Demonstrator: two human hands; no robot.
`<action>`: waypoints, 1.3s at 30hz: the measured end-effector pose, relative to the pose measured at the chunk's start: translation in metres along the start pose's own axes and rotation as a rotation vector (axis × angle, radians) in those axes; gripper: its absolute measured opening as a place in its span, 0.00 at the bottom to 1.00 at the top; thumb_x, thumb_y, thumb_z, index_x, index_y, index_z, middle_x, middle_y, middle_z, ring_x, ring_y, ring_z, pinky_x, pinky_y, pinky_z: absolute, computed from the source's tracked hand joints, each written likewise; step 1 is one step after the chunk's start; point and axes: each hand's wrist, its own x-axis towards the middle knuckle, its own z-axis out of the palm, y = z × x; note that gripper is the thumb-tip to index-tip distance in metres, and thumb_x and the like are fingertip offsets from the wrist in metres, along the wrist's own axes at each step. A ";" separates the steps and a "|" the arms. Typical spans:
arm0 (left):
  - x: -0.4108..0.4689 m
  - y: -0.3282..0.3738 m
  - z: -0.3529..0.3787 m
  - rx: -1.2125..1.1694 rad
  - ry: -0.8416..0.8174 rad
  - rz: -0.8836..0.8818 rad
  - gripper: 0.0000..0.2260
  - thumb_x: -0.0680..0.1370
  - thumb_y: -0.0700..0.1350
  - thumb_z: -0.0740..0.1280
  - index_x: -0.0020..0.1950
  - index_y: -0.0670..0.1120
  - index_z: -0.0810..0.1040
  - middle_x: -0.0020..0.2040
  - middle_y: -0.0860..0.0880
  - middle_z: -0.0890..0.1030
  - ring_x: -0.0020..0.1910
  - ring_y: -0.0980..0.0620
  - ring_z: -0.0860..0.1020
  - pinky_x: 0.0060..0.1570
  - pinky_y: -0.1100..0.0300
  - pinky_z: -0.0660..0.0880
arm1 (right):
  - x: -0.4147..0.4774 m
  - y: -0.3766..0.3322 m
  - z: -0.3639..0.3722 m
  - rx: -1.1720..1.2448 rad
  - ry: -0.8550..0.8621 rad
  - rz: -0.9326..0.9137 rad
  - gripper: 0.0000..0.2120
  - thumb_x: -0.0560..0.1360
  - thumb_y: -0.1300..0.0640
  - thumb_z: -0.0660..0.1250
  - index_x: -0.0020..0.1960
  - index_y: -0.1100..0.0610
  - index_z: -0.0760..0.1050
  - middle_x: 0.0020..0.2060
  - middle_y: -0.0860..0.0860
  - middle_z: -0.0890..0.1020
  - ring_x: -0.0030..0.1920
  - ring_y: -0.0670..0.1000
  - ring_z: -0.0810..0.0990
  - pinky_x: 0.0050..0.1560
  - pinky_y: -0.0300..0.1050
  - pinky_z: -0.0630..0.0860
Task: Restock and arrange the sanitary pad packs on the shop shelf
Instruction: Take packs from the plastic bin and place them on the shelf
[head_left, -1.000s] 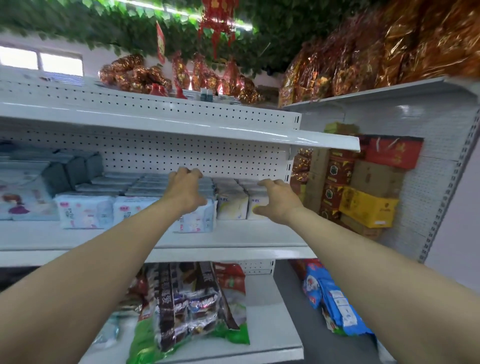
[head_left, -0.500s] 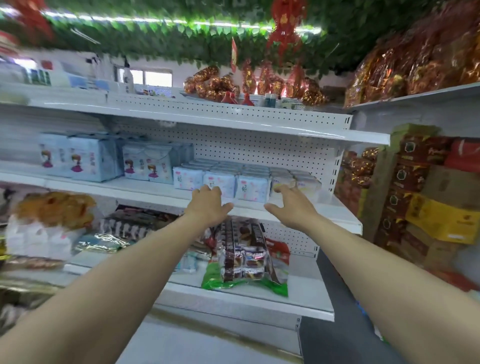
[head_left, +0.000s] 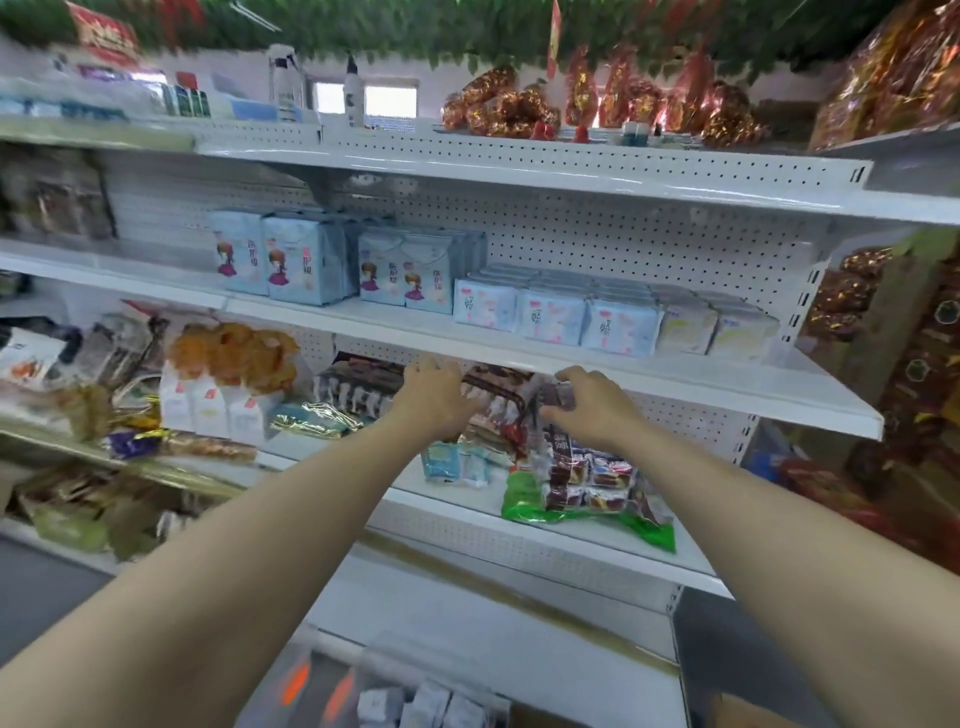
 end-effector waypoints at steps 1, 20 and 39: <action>0.008 -0.014 0.005 -0.010 -0.017 -0.005 0.26 0.80 0.60 0.61 0.68 0.41 0.72 0.69 0.36 0.70 0.69 0.35 0.64 0.70 0.42 0.63 | 0.011 -0.005 0.013 -0.004 -0.013 0.001 0.29 0.79 0.44 0.68 0.75 0.54 0.65 0.70 0.58 0.72 0.66 0.59 0.74 0.61 0.49 0.72; 0.139 -0.235 0.231 0.059 -0.488 0.035 0.25 0.80 0.59 0.63 0.69 0.43 0.71 0.66 0.40 0.72 0.66 0.38 0.69 0.65 0.47 0.69 | 0.145 -0.015 0.321 0.047 -0.420 0.327 0.30 0.78 0.47 0.69 0.75 0.56 0.65 0.69 0.58 0.72 0.67 0.59 0.73 0.63 0.49 0.71; 0.018 -0.354 0.693 -0.269 -0.797 -0.354 0.30 0.75 0.57 0.73 0.73 0.47 0.69 0.65 0.41 0.74 0.65 0.41 0.71 0.65 0.49 0.68 | 0.050 0.223 0.772 0.153 -0.775 0.683 0.26 0.71 0.40 0.70 0.63 0.54 0.77 0.58 0.54 0.80 0.50 0.55 0.82 0.46 0.46 0.76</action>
